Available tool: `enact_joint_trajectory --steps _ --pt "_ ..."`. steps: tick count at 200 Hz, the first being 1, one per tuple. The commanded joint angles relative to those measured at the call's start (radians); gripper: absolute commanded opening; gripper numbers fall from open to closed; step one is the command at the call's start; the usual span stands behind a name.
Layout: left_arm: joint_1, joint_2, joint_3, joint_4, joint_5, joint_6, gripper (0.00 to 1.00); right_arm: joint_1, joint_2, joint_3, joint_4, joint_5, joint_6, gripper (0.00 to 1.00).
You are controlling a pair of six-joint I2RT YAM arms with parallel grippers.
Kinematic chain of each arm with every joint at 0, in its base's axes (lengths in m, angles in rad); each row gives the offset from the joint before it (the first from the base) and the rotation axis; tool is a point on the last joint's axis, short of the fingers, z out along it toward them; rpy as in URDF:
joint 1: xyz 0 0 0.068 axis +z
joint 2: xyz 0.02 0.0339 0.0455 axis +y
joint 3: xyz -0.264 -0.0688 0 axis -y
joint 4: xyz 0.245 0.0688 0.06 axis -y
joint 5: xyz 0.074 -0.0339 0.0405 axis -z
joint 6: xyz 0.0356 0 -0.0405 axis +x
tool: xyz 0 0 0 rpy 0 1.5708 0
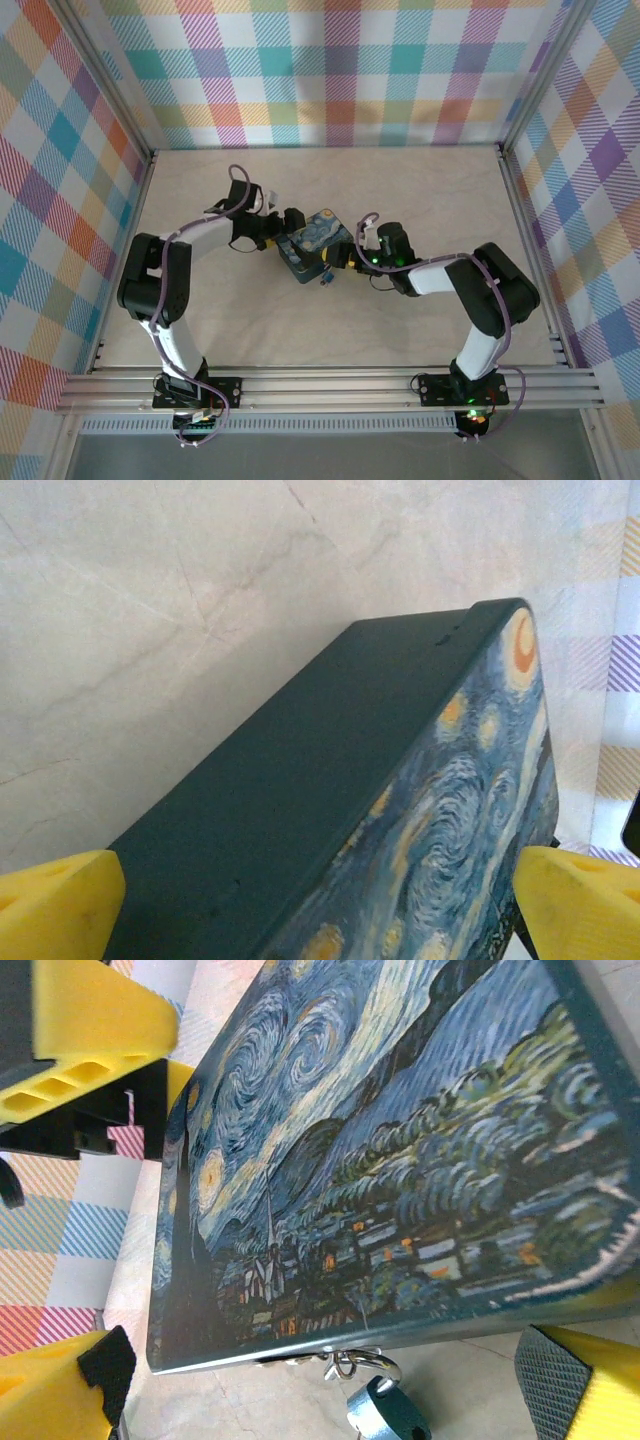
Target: Unlock the padlock with the key
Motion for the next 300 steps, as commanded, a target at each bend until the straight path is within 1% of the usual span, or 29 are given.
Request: enact_joint_trajectory --steps 1,33,44,63,79,90,104,131,151,161,171,185,221,280,300 --pt "-0.001 -0.065 -0.002 -0.012 -0.059 0.006 1.0 -0.017 -0.028 -0.027 0.056 -0.018 -0.046 1.0" --pt "0.007 -0.169 -0.007 -0.037 -0.153 0.004 1.0 -0.047 -0.104 -0.092 0.047 -0.013 -0.091 1.0" --pt "0.007 -0.213 -0.015 -0.041 -0.169 0.0 1.0 -0.055 -0.131 -0.112 0.039 -0.014 -0.111 1.0" --pt "0.005 -0.285 -0.033 -0.043 -0.161 -0.019 1.0 -0.062 -0.171 -0.127 0.001 -0.027 -0.151 1.0" --pt "0.0 -0.336 -0.048 -0.047 -0.14 -0.039 1.0 -0.064 -0.193 -0.132 -0.022 -0.044 -0.175 0.98" --pt "-0.012 -0.365 -0.059 -0.047 -0.126 -0.055 1.0 -0.063 -0.197 -0.132 -0.024 -0.056 -0.178 0.94" --pt "-0.034 -0.382 -0.072 -0.035 -0.102 -0.084 0.99 -0.062 -0.187 -0.127 -0.019 -0.079 -0.174 0.87" --pt "-0.1 -0.349 -0.059 -0.029 -0.06 -0.117 0.97 -0.056 -0.124 -0.106 0.022 -0.121 -0.142 0.77" --pt "-0.143 -0.313 -0.032 -0.02 -0.048 -0.129 0.96 -0.056 -0.061 -0.057 -0.003 -0.154 -0.083 0.71" --pt "-0.161 -0.294 -0.016 -0.021 -0.049 -0.13 0.96 -0.055 -0.025 -0.038 -0.002 -0.171 -0.05 0.69" --pt "-0.176 -0.274 0.002 -0.027 -0.048 -0.126 0.96 -0.053 0.005 -0.036 0.04 -0.186 -0.029 0.67" --pt "-0.19 -0.251 0.017 -0.029 -0.055 -0.124 0.96 -0.051 0.023 -0.05 0.093 -0.178 -0.014 0.67" --pt "-0.211 -0.202 0.031 -0.017 -0.057 -0.135 0.96 -0.043 0.021 -0.052 0.073 -0.175 -0.046 0.67" --pt "-0.22 -0.136 0.028 0.003 -0.065 -0.152 0.96 -0.017 0.067 -0.084 0.222 -0.192 -0.019 0.68" --pt "-0.22 -0.123 0.022 0.005 -0.069 -0.153 0.96 -0.008 0.084 -0.082 0.246 -0.192 -0.021 0.69"
